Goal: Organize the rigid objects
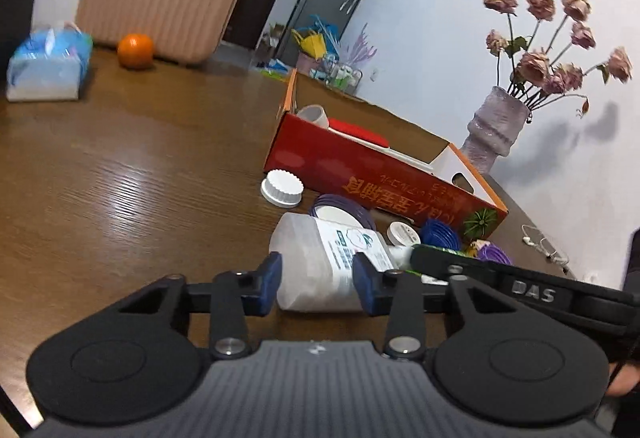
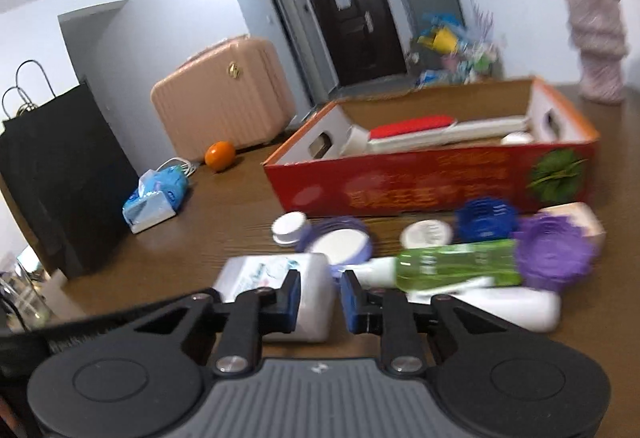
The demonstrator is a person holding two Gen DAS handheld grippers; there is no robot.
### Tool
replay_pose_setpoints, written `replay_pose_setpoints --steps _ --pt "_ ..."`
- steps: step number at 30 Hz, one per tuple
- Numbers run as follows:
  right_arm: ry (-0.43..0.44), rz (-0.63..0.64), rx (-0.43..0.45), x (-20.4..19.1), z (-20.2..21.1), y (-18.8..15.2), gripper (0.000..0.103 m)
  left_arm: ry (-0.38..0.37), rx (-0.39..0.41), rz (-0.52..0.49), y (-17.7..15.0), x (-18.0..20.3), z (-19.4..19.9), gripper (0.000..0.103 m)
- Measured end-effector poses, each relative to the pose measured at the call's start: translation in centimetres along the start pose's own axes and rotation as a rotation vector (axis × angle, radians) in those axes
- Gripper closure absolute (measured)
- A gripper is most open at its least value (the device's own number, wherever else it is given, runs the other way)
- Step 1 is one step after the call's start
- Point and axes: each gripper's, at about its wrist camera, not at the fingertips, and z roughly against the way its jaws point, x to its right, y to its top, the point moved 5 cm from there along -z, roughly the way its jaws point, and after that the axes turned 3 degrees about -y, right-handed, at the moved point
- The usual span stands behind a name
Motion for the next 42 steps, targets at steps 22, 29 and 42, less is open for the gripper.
replay_pose_setpoints --steps 22,29,42 --pt "0.14 -0.219 -0.073 0.2 9.6 -8.5 0.085 -0.142 -0.108 -0.047 -2.9 4.8 0.7 0.07" --pt "0.06 -0.175 0.032 4.1 10.3 -5.5 0.081 -0.196 -0.129 0.024 -4.5 5.3 4.1 0.055" --pt "0.205 -0.274 -0.068 4.2 8.3 -7.2 0.079 -0.228 -0.186 0.143 -5.6 4.2 1.8 0.063"
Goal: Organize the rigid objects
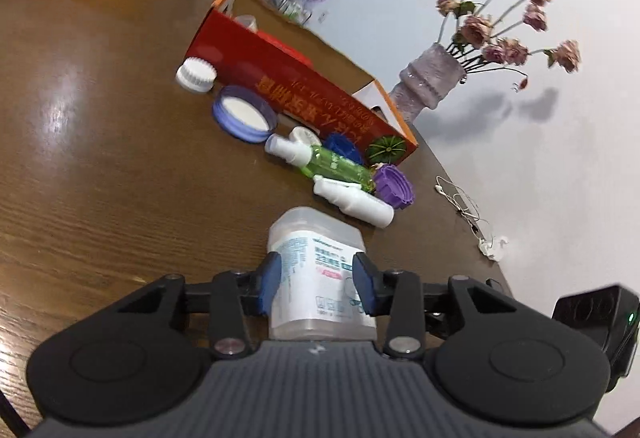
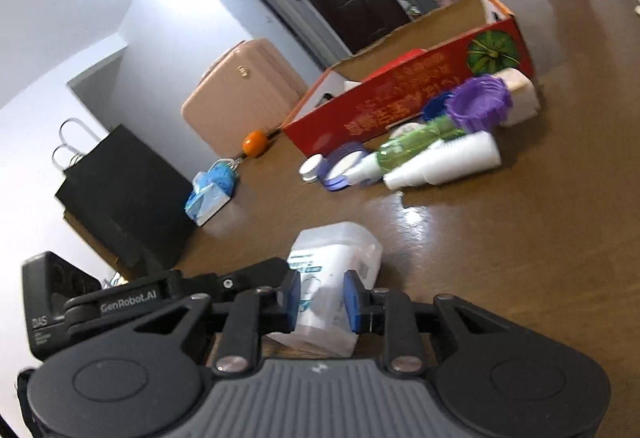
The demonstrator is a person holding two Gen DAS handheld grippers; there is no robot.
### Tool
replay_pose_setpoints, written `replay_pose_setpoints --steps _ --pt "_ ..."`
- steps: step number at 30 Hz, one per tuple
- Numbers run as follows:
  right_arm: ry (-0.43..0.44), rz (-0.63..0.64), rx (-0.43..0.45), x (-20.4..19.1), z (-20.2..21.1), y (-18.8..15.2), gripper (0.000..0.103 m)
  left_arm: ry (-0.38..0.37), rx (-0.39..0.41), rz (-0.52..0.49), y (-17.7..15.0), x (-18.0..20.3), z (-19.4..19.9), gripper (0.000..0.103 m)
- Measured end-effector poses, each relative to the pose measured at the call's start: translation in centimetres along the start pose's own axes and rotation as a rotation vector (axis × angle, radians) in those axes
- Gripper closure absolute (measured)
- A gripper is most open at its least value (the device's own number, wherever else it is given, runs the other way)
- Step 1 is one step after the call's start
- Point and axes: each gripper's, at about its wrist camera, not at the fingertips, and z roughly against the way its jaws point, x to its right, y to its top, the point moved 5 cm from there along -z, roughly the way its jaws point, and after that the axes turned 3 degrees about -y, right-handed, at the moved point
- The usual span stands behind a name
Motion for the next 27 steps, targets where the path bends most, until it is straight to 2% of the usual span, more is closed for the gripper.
replay_pose_setpoints --steps 1,2,5,8,12,16,19,23,27 --pt "-0.007 -0.008 0.003 0.2 0.0 -0.1 0.079 0.011 -0.006 0.0 0.1 -0.3 -0.3 0.063" --pt "-0.021 -0.015 0.006 0.5 -0.2 0.0 0.079 0.015 -0.018 -0.006 0.2 -0.5 -0.6 0.058" --pt "-0.032 -0.058 0.005 1.4 -1.0 0.4 0.073 -0.027 -0.049 -0.002 0.3 -0.6 -1.2 0.059" --pt "-0.012 -0.087 -0.016 1.6 -2.0 0.8 0.078 -0.016 -0.027 -0.024 0.4 -0.4 -1.2 0.063" --pt "-0.017 -0.075 0.011 1.0 -1.7 2.0 0.081 -0.045 0.034 -0.044 2.2 0.8 -0.6 0.066" --pt "-0.001 -0.034 0.079 -0.4 -1.1 6.0 0.081 -0.066 0.098 -0.095 7.8 3.0 -1.4 0.067" --pt "-0.01 0.012 0.125 -1.6 -2.6 11.1 0.081 -0.064 0.14 -0.144 13.6 4.2 -3.4 0.067" --pt "-0.043 0.037 0.165 -2.3 -6.2 18.0 0.081 -0.053 0.124 -0.111 20.6 3.3 -7.3 0.067" --pt "-0.056 -0.01 0.111 -1.1 -11.9 22.9 0.081 0.03 0.083 -0.094 24.4 0.7 -11.1 0.067"
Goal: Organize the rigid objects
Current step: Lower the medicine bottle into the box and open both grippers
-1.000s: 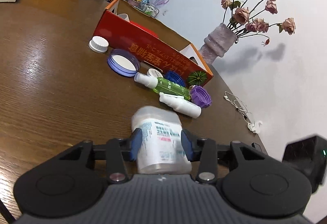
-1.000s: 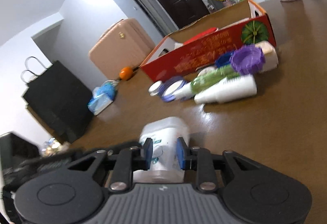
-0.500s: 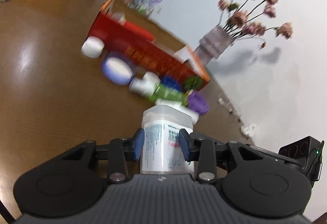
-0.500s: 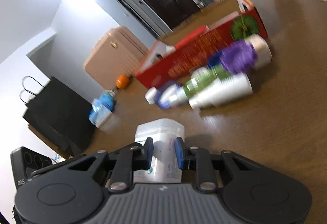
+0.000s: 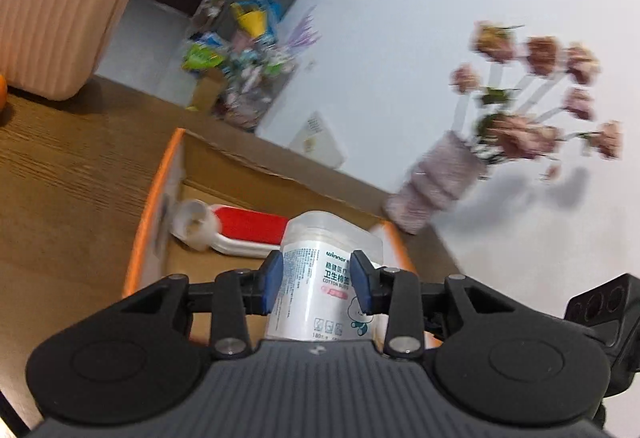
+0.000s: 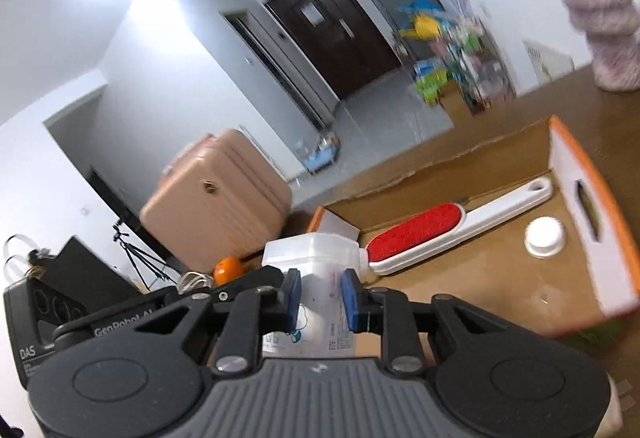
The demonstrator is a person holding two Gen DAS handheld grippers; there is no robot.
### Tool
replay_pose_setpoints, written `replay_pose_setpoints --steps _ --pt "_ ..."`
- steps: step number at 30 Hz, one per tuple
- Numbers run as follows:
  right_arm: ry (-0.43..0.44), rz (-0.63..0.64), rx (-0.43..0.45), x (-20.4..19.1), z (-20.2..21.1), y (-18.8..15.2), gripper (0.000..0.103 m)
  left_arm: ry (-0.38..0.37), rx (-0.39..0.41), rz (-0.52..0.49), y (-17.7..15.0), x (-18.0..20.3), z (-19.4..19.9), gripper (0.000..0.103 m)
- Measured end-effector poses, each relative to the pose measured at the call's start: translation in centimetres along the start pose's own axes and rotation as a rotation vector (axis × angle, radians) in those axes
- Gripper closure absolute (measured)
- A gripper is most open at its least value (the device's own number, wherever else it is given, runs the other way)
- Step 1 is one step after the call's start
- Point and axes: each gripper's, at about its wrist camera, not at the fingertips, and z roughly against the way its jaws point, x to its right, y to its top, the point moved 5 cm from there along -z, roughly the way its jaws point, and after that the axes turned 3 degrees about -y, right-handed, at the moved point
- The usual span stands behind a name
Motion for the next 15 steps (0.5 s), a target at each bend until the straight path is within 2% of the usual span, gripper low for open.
replay_pose_setpoints --steps 3,6,7,9,12,15 --pt "-0.023 -0.035 -0.081 1.2 -4.9 1.3 0.081 0.086 -0.057 0.009 0.5 -2.5 -2.9 0.067" --pt "-0.061 -0.075 -0.158 2.3 -9.0 0.8 0.082 0.178 -0.105 -0.008 0.2 -4.4 -4.8 0.068" --pt "-0.07 -0.076 -0.176 2.7 -9.9 0.3 0.085 0.208 -0.107 -0.027 0.1 -4.7 -5.2 0.068" --pt "-0.079 -0.082 -0.222 2.9 -11.6 -0.6 0.086 0.216 -0.107 -0.074 0.0 -5.2 -4.9 0.067" --pt "-0.14 -0.003 -0.2 2.6 -12.5 -0.4 0.086 0.243 -0.093 -0.124 0.5 -4.7 -4.1 0.067" --pt "-0.177 0.078 -0.141 1.9 -10.3 0.3 0.085 0.267 -0.072 -0.188 0.9 -3.4 -2.8 0.064"
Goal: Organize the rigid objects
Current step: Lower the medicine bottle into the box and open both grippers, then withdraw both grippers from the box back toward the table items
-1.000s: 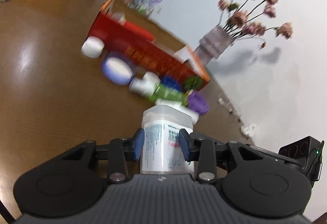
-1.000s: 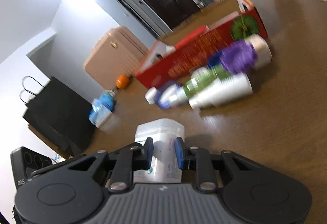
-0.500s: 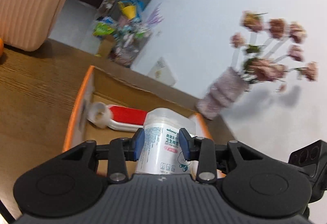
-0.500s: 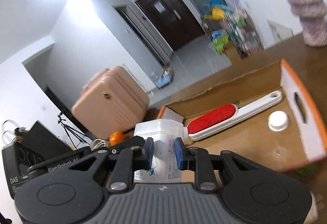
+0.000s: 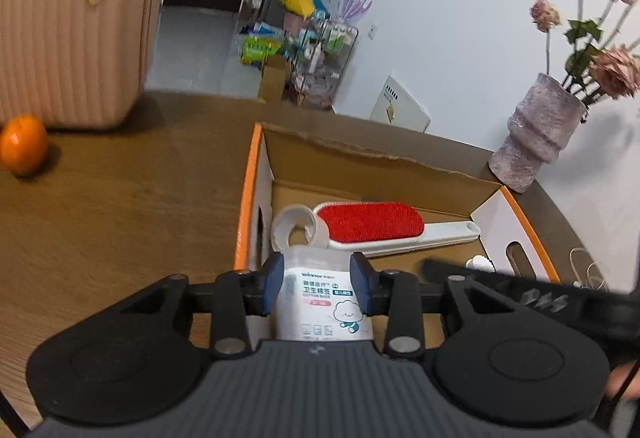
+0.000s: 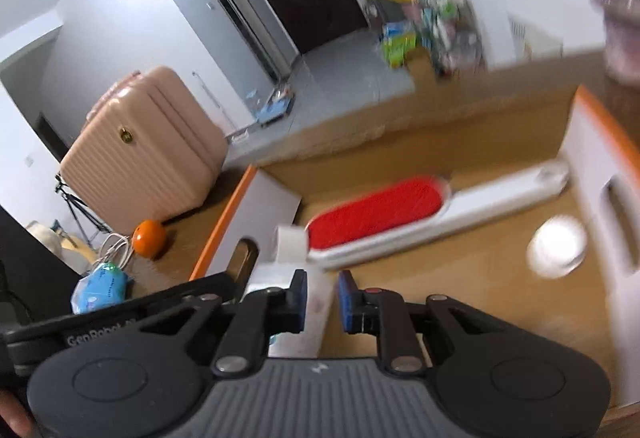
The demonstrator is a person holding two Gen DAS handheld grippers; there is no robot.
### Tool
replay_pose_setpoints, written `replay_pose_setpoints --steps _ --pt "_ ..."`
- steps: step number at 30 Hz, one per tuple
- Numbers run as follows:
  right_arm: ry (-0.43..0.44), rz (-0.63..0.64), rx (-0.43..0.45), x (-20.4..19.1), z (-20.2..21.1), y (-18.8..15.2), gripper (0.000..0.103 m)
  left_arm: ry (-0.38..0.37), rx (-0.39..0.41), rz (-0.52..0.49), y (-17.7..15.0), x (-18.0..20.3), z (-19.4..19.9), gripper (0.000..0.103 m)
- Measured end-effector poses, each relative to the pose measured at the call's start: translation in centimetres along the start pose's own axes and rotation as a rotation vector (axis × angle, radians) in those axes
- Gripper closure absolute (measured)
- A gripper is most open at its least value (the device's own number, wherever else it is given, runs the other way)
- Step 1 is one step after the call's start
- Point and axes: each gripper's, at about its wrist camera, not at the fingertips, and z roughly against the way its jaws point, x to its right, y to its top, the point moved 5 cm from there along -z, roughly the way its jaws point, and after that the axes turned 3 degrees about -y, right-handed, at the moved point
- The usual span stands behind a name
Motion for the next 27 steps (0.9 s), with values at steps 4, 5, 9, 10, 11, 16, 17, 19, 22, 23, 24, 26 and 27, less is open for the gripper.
replay_pose_setpoints --steps 4,5,9,10,11,16,17,19,22,23,24,26,27 --pt "-0.126 0.157 0.106 0.8 5.6 0.9 0.079 0.099 0.094 -0.1 0.0 0.6 3.7 0.051" --pt "-0.15 0.187 0.124 1.3 6.8 1.0 0.077 0.124 0.121 -0.127 -0.3 0.9 4.7 0.046" --pt "-0.266 0.309 0.222 2.3 13.0 0.1 0.059 0.184 0.216 -0.17 -2.2 1.6 8.9 0.031" --pt "-0.291 0.326 0.245 2.7 14.4 -0.4 0.054 0.179 0.23 -0.166 -2.8 1.7 10.0 0.029" --pt "-0.307 0.337 0.264 3.0 15.8 -0.8 0.053 0.174 0.243 -0.162 -3.5 1.8 11.2 0.027" --pt "-0.344 0.316 0.341 4.5 21.6 -4.0 0.043 0.178 0.312 -0.176 -7.6 3.2 16.6 0.017" --pt "-0.343 0.309 0.353 4.6 22.5 -4.7 0.043 0.173 0.331 -0.178 -8.6 3.5 17.8 0.016" --pt "-0.338 0.303 0.379 4.6 24.4 -6.4 0.039 0.171 0.362 -0.171 -10.3 3.8 19.8 0.013" --pt "-0.334 0.305 0.41 4.0 26.6 -9.5 0.032 0.172 0.402 -0.175 -13.1 4.5 22.6 0.008" --pt "-0.333 0.314 0.42 3.8 27.4 -10.8 0.031 0.172 0.415 -0.18 -14.1 4.7 23.6 0.007" --pt "-0.331 0.323 0.426 3.5 28.1 -12.0 0.03 0.171 0.425 -0.19 -15.0 4.9 24.4 0.006" --pt "-0.332 0.329 0.438 2.8 29.1 -14.1 0.029 0.172 0.445 -0.208 -17.0 5.4 26.2 0.004" --pt "-0.326 0.337 0.442 2.3 29.7 -15.3 0.027 0.17 0.454 -0.211 -18.0 5.5 26.9 0.003"
